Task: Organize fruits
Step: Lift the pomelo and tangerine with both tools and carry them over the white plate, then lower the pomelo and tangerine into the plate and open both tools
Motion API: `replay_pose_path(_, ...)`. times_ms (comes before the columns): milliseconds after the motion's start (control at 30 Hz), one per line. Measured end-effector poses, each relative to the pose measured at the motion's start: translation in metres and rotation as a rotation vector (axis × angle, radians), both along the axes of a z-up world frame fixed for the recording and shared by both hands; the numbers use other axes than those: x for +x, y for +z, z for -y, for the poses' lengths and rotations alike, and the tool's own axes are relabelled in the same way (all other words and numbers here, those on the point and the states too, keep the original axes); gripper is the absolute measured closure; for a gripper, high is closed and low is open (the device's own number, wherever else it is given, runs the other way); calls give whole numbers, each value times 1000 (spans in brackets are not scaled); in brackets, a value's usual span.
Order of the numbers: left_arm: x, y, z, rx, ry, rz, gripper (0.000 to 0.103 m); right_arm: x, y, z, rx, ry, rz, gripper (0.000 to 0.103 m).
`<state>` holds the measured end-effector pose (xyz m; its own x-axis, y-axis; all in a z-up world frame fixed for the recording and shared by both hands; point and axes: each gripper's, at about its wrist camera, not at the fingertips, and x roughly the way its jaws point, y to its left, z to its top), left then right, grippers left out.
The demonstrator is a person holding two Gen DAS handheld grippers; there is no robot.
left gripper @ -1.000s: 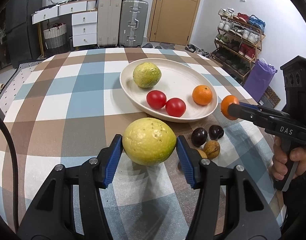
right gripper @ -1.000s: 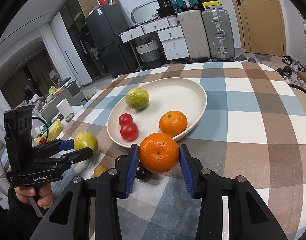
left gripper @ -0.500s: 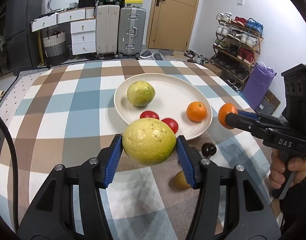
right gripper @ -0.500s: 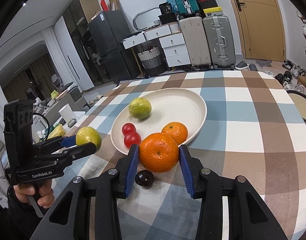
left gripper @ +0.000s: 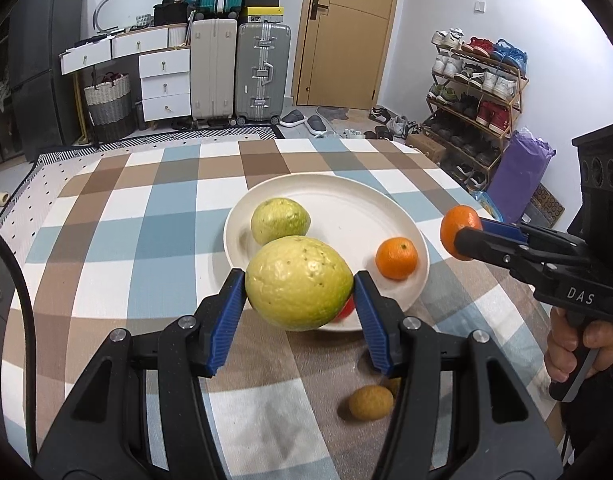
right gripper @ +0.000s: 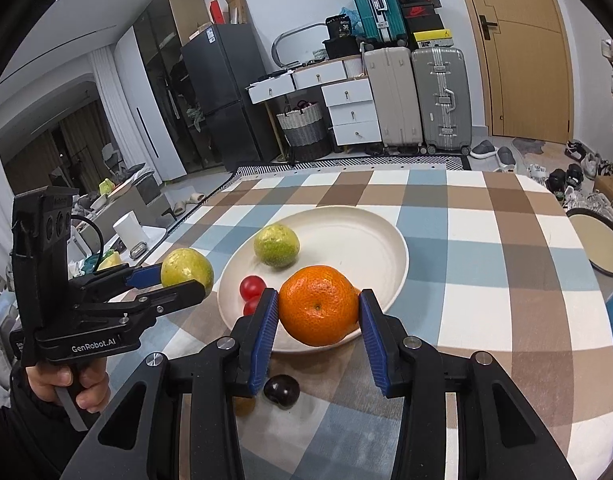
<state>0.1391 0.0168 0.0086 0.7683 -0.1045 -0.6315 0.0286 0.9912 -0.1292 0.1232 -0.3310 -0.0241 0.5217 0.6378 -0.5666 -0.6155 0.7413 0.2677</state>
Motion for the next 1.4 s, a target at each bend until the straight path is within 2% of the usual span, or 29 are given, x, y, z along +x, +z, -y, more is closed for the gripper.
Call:
replay_pose_path(567, 34, -9, -25, -9, 57, -29, 51, 35, 2, -4, 4, -33, -19, 61)
replay_pose_path(867, 55, -24, -30, 31, 74, -58, 51, 51, -8, -10, -9, -36, -50, 61)
replay_pose_path(1133, 63, -29, -29, 31, 62, -60, 51, 60, -19, -12, -33, -47, -70, 61)
replay_pose_path(1400, 71, -34, -24, 48, 44, -61, 51, 65, -23, -10, -8, -54, -86, 61)
